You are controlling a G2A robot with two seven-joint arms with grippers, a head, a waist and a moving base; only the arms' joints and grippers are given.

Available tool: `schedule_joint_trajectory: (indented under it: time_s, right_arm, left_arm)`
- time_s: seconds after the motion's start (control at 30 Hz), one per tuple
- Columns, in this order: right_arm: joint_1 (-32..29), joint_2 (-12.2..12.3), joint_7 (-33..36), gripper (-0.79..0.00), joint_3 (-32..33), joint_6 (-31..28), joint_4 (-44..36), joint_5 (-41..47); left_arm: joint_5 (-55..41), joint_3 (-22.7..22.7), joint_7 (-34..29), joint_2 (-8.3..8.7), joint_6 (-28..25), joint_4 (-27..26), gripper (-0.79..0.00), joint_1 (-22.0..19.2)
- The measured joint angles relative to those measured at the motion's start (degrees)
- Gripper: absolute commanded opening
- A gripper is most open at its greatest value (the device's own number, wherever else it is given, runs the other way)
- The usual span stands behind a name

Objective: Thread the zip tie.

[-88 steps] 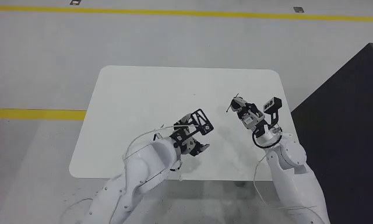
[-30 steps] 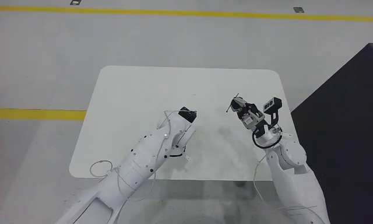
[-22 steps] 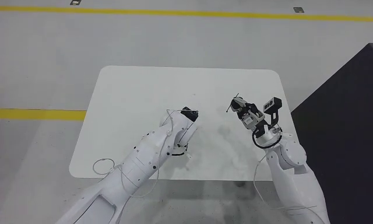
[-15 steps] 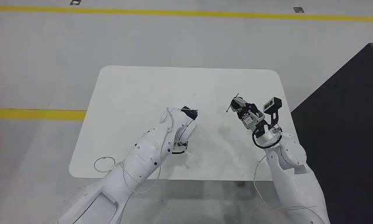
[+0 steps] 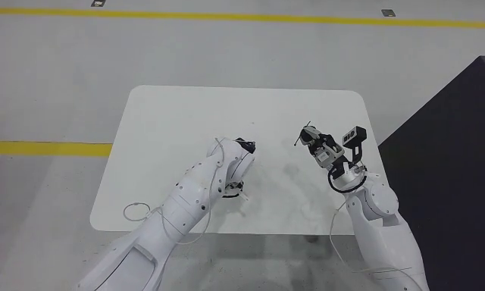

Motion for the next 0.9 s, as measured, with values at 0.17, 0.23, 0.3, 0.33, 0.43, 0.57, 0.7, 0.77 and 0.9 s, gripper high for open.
schedule_joint_trajectory:
  time_s: [0.17, 0.23, 0.3, 0.33, 0.43, 0.57, 0.7, 0.77, 0.9]
  right_arm:
    - [0.0, 0.0, 0.0, -0.785, 0.0, 0.0, 0.0, 0.0]
    - [0.0, 0.0, 0.0, -0.785, 0.0, 0.0, 0.0, 0.0]
    - [0.0, 0.0, 0.0, -0.785, 0.0, 0.0, 0.0, 0.0]
    - [0.0, 0.0, 0.0, -0.785, 0.0, 0.0, 0.0, 0.0]
    - [0.0, 0.0, 0.0, -0.785, 0.0, 0.0, 0.0, 0.0]
    - [0.0, 0.0, 0.0, -0.785, 0.0, 0.0, 0.0, 0.0]
    - [0.0, 0.0, 0.0, -0.785, 0.0, 0.0, 0.0, 0.0]
    - [0.0, 0.0, 0.0, -0.785, 0.0, 0.0, 0.0, 0.0]
    - [0.0, 0.0, 0.0, -0.785, 0.0, 0.0, 0.0, 0.0]
  left_arm:
    - [0.18, -0.2, -0.02, -0.27, -0.13, 0.62, -0.64, -0.05]
    - [0.25, -0.31, -0.01, -0.37, -0.23, 0.84, -0.668, -0.02]
    - [0.28, -0.4, -0.04, -0.46, -0.4, 0.93, -0.705, -0.03]
    - [0.32, -0.45, -0.09, -0.52, -0.48, 1.01, -0.714, -0.03]
    - [0.42, -0.44, -0.12, -0.7, -0.66, 1.15, -0.785, 0.06]
    - [0.45, -0.48, -0.01, -0.95, -0.86, 1.33, -0.785, 0.15]
    - [0.7, -0.59, -0.44, -1.12, -1.06, 0.87, -0.785, 0.31]
    - [1.08, -0.78, -1.08, -1.08, -0.94, 0.09, -0.785, 0.4]
    - [2.88, -1.69, -2.52, -0.62, -0.53, -3.17, -0.785, 1.16]
